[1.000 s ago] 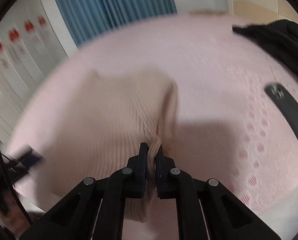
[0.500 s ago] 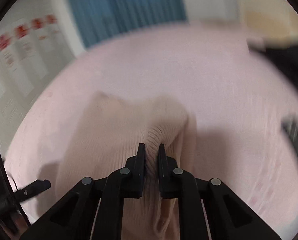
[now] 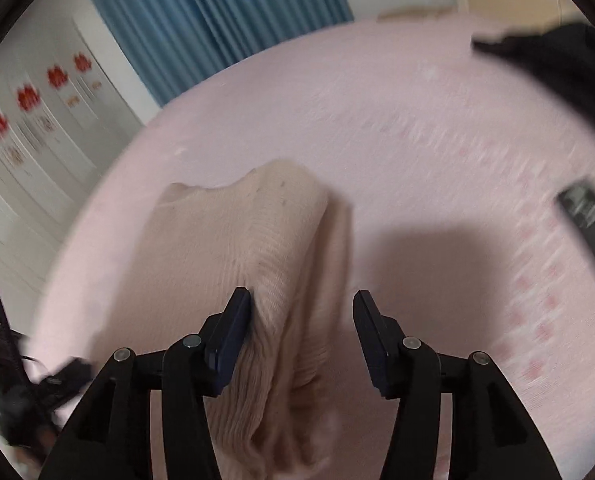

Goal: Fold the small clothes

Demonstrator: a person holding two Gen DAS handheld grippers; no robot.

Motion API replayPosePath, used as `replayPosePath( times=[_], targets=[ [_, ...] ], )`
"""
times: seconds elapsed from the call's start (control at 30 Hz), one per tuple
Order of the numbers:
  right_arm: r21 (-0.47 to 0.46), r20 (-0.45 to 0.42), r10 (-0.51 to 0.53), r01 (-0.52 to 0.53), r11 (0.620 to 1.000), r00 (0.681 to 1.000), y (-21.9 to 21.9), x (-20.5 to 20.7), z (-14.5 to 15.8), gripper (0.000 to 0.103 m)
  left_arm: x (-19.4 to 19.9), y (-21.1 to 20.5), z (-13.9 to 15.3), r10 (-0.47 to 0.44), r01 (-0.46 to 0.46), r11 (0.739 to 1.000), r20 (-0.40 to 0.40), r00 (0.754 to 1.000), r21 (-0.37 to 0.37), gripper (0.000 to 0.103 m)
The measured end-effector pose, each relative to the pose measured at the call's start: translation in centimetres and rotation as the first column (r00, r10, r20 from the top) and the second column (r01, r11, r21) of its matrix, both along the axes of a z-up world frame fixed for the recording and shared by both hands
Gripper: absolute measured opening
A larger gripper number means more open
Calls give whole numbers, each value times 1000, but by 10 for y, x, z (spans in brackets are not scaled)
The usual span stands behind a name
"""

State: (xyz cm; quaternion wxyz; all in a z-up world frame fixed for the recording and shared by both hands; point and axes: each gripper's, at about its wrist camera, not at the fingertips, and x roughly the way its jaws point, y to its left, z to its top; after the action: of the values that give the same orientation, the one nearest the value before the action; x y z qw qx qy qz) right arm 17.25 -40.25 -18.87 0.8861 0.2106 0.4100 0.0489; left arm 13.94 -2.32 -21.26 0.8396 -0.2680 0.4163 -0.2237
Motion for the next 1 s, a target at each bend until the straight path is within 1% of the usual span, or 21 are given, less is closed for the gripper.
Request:
replayPosePath(
  times=[0.03,0.07,0.13,0.17,0.3,0.33,0.37,0.4,0.47,0.53,0.6,0.7,0.73,0.83,0.9,0.93,1.0],
  targets=[
    [41,-13,9,-9,999,1000,-2,2,-4,63,0,-1,0,-3,3,1000,-2,1000,1,59],
    [85,-41,24,-20,996,999,-4,7,-12,66,0,-1,-1,-6,6,1000,-4,1000,2,59],
    [144,-81,28,-16,989,996,-6,13,-27,68,0,-2,-1,-8,8,1000,-6,1000,4,59],
    [179,-80,32,-18,984,996,-19,22,-38,71,0,-3,0,-8,8,1000,-4,1000,5,59],
    [219,-76,40,-22,975,996,-24,31,-47,72,1,-8,2,-8,8,1000,0,1000,8,59],
    [228,-80,45,-26,973,996,-25,34,-47,67,1,-8,2,-9,9,1000,-1,1000,7,59],
    [249,-81,62,-40,968,995,-23,38,-48,56,2,-9,2,-9,9,1000,-2,1000,6,59],
    [287,-94,86,-55,956,992,-22,44,-51,55,2,-10,2,-7,7,1000,-1,1000,6,59],
    [296,-79,91,-64,953,993,-24,46,-49,43,2,-10,4,-3,3,1000,4,1000,6,59],
    [261,-63,100,-81,962,993,-21,46,-41,39,1,-8,5,2,-2,1000,12,1000,3,59],
    [233,-33,105,-95,968,994,-16,42,-26,36,0,-5,7,12,-12,1000,23,1000,5,59],
    [279,36,101,-107,954,994,-17,27,0,34,-2,2,9,29,-29,1000,34,999,-2,59],
    [276,62,99,-113,955,993,-14,24,11,34,-3,5,9,34,-34,999,33,999,-8,59],
    [210,99,88,-107,972,991,-7,16,37,33,-5,14,10,49,-48,998,33,998,-30,59],
    [203,108,65,-86,975,992,-9,10,53,33,-6,20,11,55,-54,997,36,998,-47,59],
    [197,112,54,-75,977,992,-9,9,60,33,-7,23,12,61,-59,997,39,997,-50,59],
    [145,123,33,-51,988,992,-8,3,79,32,-9,29,15,73,-70,997,55,996,-44,59]
  ],
)
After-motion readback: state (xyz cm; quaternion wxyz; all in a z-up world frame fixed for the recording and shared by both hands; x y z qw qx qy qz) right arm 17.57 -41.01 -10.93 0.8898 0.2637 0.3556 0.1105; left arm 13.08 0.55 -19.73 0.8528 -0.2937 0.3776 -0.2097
